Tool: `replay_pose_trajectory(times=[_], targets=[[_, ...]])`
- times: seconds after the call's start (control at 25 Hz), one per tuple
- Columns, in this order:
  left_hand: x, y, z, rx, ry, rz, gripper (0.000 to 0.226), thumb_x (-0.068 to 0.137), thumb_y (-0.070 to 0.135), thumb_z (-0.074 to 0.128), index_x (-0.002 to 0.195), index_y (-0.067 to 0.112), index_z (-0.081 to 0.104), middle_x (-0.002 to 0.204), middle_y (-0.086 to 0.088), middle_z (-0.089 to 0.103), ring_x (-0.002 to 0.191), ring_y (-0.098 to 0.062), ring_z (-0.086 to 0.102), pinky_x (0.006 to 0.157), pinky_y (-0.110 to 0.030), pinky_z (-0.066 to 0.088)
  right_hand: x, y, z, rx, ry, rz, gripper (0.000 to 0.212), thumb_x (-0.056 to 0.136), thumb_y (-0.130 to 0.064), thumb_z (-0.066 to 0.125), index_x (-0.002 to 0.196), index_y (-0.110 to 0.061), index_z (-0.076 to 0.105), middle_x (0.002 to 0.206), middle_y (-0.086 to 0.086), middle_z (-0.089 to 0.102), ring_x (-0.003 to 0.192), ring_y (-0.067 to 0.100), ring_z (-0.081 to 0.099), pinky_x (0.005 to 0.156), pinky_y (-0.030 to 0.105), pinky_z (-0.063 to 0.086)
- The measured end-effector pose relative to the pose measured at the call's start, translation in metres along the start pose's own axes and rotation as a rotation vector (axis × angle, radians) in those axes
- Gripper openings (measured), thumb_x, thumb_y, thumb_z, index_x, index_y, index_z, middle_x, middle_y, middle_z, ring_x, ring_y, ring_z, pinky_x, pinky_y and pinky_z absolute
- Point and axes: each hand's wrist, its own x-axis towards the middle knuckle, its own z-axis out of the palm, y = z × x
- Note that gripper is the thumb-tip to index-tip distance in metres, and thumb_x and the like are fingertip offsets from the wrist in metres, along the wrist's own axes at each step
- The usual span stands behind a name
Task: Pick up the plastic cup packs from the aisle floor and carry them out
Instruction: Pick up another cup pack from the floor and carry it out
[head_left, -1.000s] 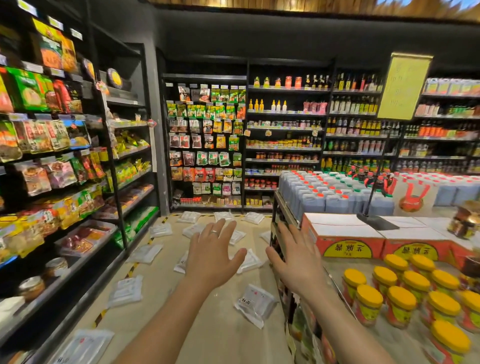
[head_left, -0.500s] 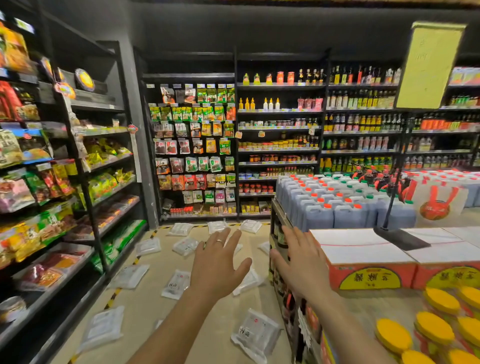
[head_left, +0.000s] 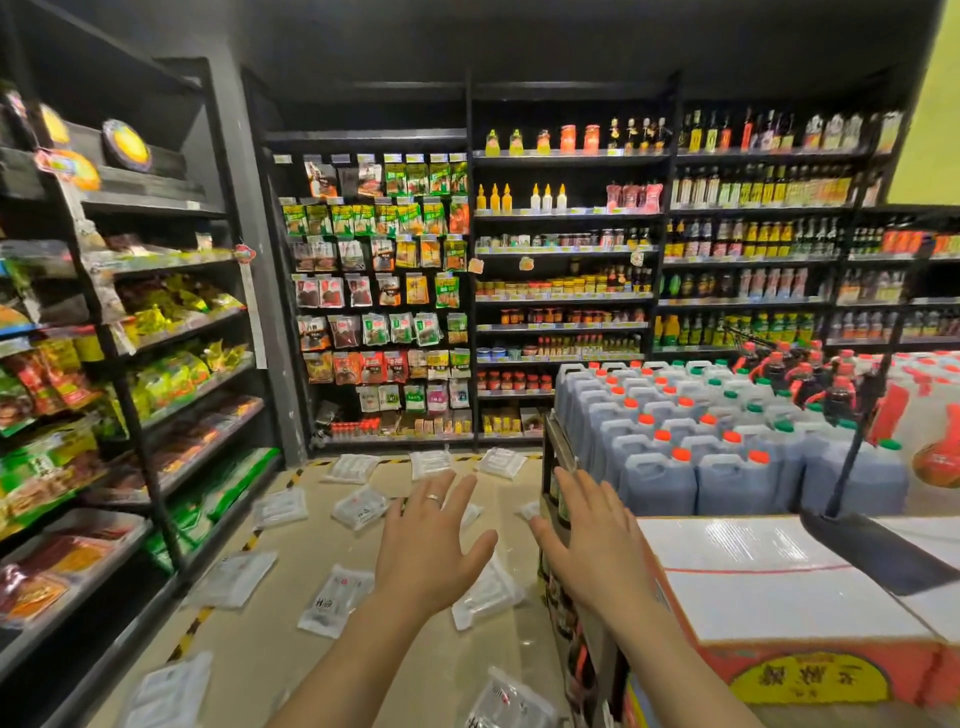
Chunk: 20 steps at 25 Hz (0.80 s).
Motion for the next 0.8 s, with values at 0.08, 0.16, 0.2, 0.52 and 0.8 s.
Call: replay_pose_trajectory(times=[0.08,0.16,0.2,0.52,0.8], targets=[[0.023,-0.001,0.013,-0.017,-0.01,0.002,0.071,0.093,0.067,0.034,0.155,0.037,0.017,0.162,0.006,0.018,0.149,-0.015,0.013,0.119,-0.041,0.013,0.02,0.009,0.015,-0.007,-0.018,0.009,0.068,0.096,-0.064,0.029,0.154,-0.037,0.008,0.163,-0.006,0.011,0.15,0.021,0.005,0.121,0.043,0.012],[0.041,-0.005,0.026,-0.035,-0.021,0.007,0.071,0.093,0.066,0.034,0.154,0.037,0.017,0.162,0.007,0.018,0.148,-0.015,0.015,0.119,-0.041,0.013,0.036,0.015,0.028,-0.008,-0.024,0.018,0.068,0.096,-0.064,0.029,0.154,-0.038,0.007,0.163,-0.006,0.012,0.15,0.021,0.005,0.12,0.043,0.011],[0.052,-0.009,0.035,-0.041,-0.032,0.012,0.071,0.092,0.066,0.034,0.154,0.037,0.017,0.162,0.007,0.018,0.148,-0.016,0.016,0.119,-0.042,0.014,0.045,0.017,0.036,-0.008,-0.032,0.023,0.068,0.096,-0.064,0.03,0.154,-0.038,0.007,0.163,-0.005,0.012,0.15,0.022,0.005,0.12,0.043,0.011],[0.157,-0.063,0.122,-0.071,-0.094,0.072,0.089,0.074,0.074,0.008,0.153,0.035,0.021,0.161,0.006,0.022,0.147,-0.018,0.021,0.118,-0.044,0.021,0.138,0.024,0.122,-0.036,-0.074,0.102,0.068,0.096,-0.061,0.034,0.155,-0.036,0.01,0.163,-0.003,0.012,0.15,0.022,0.006,0.12,0.042,0.012],[0.279,-0.141,0.223,-0.138,-0.241,0.139,0.092,0.072,0.074,0.005,0.154,0.036,0.018,0.162,0.005,0.02,0.149,-0.018,0.016,0.118,-0.042,0.019,0.245,0.015,0.235,-0.114,-0.114,0.205,0.074,0.091,-0.068,0.02,0.155,-0.032,0.012,0.161,0.0,0.02,0.148,0.023,0.014,0.119,0.042,0.016]])
